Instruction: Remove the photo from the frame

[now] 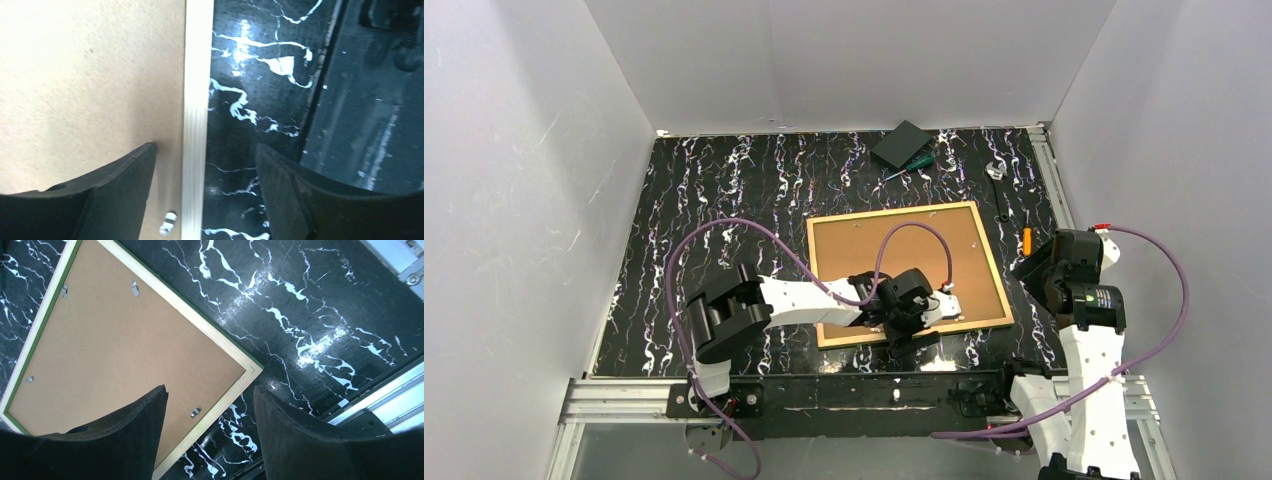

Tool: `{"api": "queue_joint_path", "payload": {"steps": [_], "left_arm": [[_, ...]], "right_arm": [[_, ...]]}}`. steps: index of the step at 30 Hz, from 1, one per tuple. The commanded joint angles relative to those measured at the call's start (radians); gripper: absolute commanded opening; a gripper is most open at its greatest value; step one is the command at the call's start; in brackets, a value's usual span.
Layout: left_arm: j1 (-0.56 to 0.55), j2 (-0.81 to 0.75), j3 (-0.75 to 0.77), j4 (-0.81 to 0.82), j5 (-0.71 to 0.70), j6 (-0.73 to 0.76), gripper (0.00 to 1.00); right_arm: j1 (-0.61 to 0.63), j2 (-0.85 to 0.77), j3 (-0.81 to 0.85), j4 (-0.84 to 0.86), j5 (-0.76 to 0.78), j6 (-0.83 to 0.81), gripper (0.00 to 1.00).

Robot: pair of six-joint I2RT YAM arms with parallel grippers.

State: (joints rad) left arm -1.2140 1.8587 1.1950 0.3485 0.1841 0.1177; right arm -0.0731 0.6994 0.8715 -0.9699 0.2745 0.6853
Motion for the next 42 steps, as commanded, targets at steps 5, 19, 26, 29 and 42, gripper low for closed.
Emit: {"api": "queue_joint_path", "payload": {"steps": [5, 19, 26, 29, 42], "left_arm": [[-0.078, 0.027, -0.071, 0.075, -0.268, 0.145, 0.51], [-0.117, 0.047, -0.105, 0.058, -0.406, 0.141, 0.24], [-0.117, 0.031, -0.096, -0.018, -0.466, 0.122, 0.01], [-0.117, 0.02, -0.08, -0.081, -0.514, 0.095, 0.0], [-0.117, -0.028, 0.073, -0.375, -0.656, -0.093, 0.0]], "right_arm": [[-0.032, 0.053, -0.051, 0.066, -0.144, 0.019, 0.71], [-0.064, 0.102, -0.104, 0.118, -0.244, 0.017, 0.71], [-0.064, 0.127, -0.1, 0.139, -0.374, -0.046, 0.71], [-0.064, 0.15, -0.117, 0.16, -0.463, -0.065, 0.71], [-0.064, 0.178, -0.161, 0.272, -0.622, -0.028, 0.81]]}}
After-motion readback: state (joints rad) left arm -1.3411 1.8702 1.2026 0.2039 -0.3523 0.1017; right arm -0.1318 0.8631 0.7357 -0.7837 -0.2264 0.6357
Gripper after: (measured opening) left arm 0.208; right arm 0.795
